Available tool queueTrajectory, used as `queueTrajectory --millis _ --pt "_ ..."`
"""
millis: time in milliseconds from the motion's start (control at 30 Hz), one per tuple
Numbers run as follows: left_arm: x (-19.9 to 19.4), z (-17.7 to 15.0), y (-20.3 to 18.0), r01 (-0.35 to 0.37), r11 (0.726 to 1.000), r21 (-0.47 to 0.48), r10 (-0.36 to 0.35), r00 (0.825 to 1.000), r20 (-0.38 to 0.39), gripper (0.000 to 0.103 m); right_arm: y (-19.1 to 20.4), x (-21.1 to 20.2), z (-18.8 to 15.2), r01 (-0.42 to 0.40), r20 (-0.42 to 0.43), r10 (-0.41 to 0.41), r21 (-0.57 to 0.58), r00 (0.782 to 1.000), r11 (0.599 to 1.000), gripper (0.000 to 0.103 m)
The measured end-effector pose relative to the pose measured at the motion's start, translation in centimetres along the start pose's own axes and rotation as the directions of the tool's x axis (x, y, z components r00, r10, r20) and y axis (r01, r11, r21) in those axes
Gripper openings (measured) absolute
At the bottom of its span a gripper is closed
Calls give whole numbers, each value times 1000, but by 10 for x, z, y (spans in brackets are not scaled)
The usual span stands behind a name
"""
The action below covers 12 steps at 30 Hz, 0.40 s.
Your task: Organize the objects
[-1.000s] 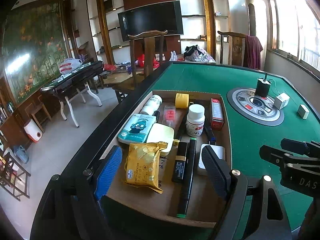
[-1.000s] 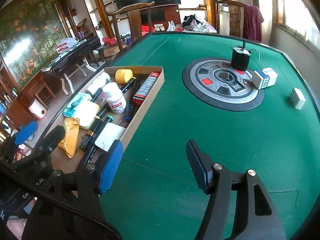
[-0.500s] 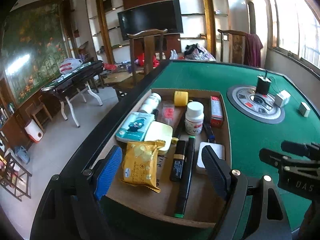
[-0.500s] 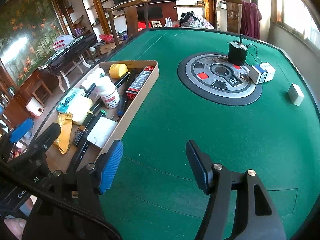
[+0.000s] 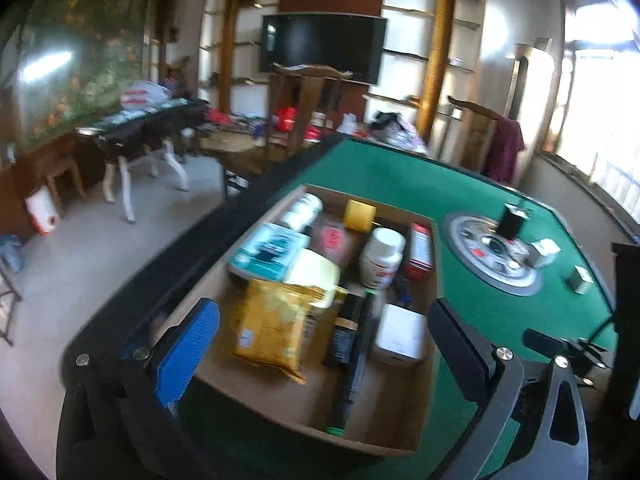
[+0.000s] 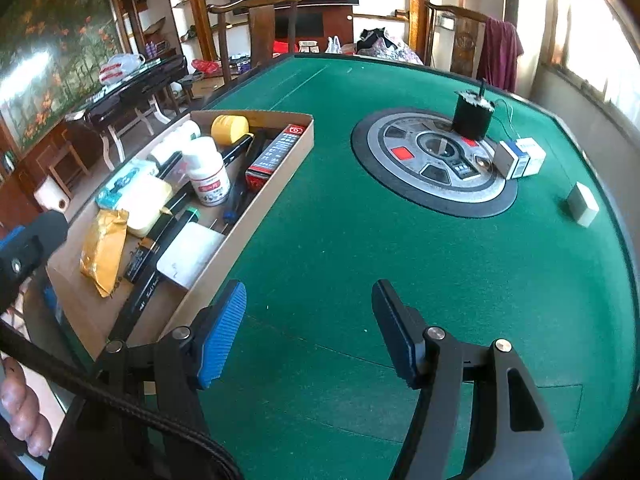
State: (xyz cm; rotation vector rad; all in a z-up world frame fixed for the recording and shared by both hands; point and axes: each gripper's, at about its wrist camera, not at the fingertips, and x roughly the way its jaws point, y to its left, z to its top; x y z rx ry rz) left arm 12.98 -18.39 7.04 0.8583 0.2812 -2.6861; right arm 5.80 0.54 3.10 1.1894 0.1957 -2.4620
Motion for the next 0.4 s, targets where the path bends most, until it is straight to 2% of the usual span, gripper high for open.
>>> queueTrajectory --millis 100,233,333,400 --pt "-3 0 0 -74 997 4 74 997 20 102 7 0 -1 21 2 -21 -30 1000 999 65" --pt "-6 -2 4 -179 984 -5 179 983 39 102 16 1 -2 32 0 -32 -62 999 998 65" --pt "-4 -4 5 -236 972 -3 236 971 41 102 24 0 -2 40 0 -41 -90 999 995 65" --pt "-2 -3 5 -247 969 -3 247 968 35 102 25 -1 -2 47 4 -47 -99 999 994 65"
